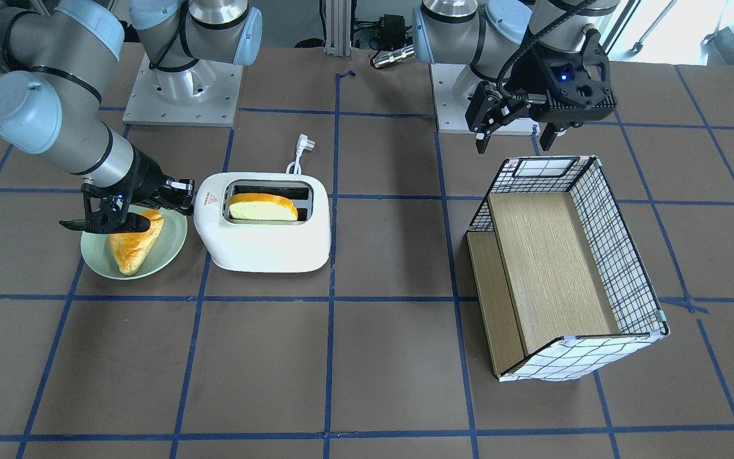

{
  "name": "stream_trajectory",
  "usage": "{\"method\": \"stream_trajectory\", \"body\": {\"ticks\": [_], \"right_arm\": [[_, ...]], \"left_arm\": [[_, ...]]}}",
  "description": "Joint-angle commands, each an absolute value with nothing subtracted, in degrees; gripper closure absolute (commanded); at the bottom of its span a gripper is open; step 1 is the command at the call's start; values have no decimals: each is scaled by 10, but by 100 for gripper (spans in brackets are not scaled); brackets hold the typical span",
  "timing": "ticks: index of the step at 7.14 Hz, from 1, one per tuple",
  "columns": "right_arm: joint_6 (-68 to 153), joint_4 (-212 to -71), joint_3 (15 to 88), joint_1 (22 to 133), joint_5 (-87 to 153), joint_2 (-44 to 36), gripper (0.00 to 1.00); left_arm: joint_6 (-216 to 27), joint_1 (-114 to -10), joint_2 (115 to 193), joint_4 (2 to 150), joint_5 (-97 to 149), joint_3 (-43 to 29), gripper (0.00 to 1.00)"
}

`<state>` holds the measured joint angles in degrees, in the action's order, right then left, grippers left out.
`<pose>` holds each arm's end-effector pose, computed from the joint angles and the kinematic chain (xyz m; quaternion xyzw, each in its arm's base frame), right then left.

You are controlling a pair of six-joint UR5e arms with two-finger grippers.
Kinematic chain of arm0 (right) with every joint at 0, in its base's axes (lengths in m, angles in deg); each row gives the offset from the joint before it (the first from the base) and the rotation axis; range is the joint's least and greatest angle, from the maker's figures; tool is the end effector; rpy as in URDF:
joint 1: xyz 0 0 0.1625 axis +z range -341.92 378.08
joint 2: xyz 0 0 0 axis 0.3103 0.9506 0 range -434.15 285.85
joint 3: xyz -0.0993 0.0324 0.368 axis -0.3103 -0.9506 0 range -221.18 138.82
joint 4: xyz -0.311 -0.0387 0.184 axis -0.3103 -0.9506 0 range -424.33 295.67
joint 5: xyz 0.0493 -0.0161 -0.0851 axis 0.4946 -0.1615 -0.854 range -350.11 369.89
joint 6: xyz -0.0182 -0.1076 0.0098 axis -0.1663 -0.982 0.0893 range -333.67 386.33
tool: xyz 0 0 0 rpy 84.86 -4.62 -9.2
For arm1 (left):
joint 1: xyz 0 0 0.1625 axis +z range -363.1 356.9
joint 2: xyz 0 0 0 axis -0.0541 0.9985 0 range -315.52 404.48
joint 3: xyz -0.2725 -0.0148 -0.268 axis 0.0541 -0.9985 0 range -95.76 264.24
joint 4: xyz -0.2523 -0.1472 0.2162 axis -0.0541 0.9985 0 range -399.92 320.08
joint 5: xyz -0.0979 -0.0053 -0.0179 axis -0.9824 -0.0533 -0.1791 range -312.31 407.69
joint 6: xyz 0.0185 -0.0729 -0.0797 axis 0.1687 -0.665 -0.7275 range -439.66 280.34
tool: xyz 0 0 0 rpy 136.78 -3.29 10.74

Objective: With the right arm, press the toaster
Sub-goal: 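Push the toaster's beige lever down with the right gripper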

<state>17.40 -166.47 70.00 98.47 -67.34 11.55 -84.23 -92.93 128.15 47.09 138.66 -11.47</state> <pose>0.0875 -0.4268 0.2716 0.0187 0.9870 0.0960 0.1277 -0.1303 -0.4026 0.4433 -0.0415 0.9986 -0.0318 0.0073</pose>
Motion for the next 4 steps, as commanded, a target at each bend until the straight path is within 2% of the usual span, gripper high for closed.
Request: {"method": "stream_trajectory", "body": {"ticks": [1,4], "right_arm": [[146,-1669,701,974,-673,108,100],[145,-1670,713,968,-652,108,100]], "left_arm": [[-842,-929,1282,471,1387,-115,0],[-842,-929,1282,471,1387,-115,0]]}}
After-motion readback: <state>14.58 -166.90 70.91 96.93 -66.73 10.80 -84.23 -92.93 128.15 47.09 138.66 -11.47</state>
